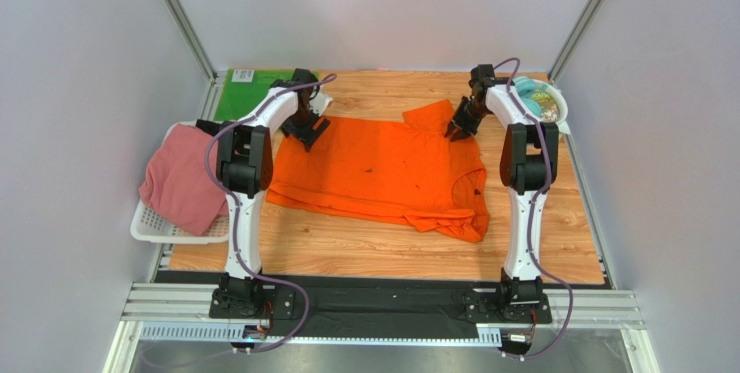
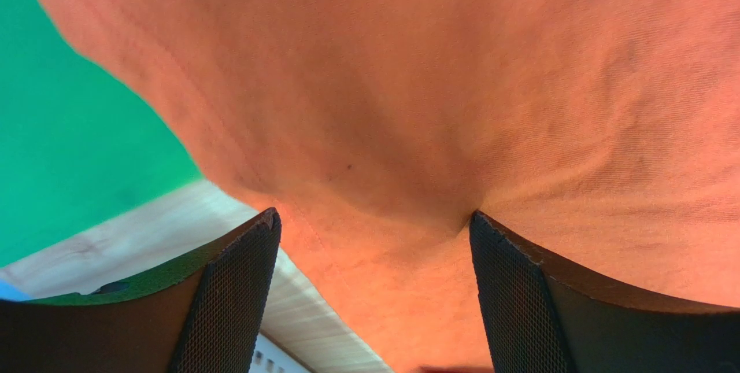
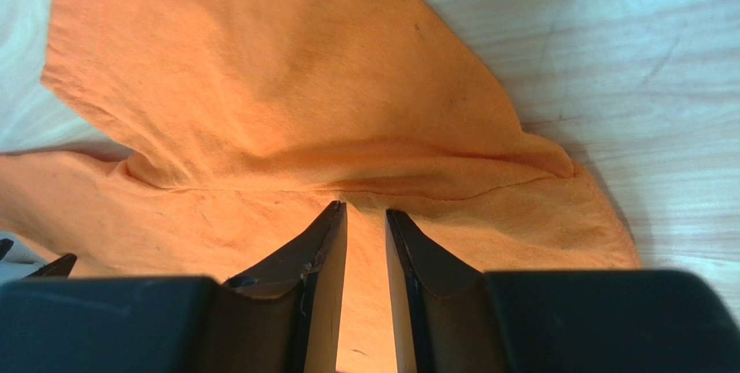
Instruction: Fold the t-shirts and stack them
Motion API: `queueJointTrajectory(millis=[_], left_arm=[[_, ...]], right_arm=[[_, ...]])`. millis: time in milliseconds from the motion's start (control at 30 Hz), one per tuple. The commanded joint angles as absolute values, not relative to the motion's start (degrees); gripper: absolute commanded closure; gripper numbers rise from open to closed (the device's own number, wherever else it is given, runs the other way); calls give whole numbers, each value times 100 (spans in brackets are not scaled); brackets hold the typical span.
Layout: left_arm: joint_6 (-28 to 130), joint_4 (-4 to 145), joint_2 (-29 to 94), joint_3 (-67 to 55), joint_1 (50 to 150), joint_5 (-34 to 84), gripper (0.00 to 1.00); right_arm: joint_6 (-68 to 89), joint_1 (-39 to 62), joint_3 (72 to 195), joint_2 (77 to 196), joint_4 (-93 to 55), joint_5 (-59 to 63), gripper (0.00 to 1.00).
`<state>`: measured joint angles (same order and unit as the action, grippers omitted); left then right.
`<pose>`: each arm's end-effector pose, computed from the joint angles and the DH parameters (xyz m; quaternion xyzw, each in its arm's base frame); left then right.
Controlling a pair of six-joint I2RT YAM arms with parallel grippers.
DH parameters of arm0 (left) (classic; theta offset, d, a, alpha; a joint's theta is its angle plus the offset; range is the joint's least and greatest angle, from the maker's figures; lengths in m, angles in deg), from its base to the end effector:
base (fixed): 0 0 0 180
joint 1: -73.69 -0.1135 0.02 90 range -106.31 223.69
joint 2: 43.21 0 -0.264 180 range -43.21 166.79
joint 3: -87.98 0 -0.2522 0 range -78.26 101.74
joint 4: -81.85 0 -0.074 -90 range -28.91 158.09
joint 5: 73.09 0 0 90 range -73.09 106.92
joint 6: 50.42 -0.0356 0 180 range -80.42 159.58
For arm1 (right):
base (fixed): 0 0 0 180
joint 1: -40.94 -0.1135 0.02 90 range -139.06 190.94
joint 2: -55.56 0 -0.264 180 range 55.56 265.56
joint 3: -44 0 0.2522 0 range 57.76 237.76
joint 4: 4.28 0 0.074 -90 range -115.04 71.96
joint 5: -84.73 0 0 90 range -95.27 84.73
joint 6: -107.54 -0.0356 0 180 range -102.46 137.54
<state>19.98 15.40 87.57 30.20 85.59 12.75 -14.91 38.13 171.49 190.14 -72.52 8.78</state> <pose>0.4606 -0.0944 0.1701 0.2644 0.9549 0.0447 0.1276 0.4821 0.0323 0.1654 0.2367 0.9556 0.1540 0.0840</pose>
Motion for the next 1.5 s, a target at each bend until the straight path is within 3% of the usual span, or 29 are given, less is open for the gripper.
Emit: queueJointTrajectory(millis=[0,233,467,633,733,867,1167,1467], left_arm=[[2042,1553,8916,3380,8450,945,15],[2068,1553,8204,2845,8450,1084,15],[2261,1719,7273,1325,8476,1665,18],[2244,2123,6797,524,8476,1718,18],[2261,2124,6727,584,8476,1718,18],[2297,2010,6683,769,8485,1867,18],[2297,2089,6788,629,8564,1946,19],[2016,2194,6824,313,8950,1534,19]], right_arm=[[-1306,3865,17650,19134,-7350,1177,70],[-1129,3865,17817,18775,-7130,1249,66],[-1331,3927,17923,18730,-7411,1363,67],[-1085,3813,16914,17777,-7448,863,68],[-1050,3812,16359,17185,-7253,529,64],[-1076,3760,15770,16482,-7297,168,65],[-1234,3689,14646,16717,-7096,220,70],[-1270,3689,14784,17226,-7069,45,71]])
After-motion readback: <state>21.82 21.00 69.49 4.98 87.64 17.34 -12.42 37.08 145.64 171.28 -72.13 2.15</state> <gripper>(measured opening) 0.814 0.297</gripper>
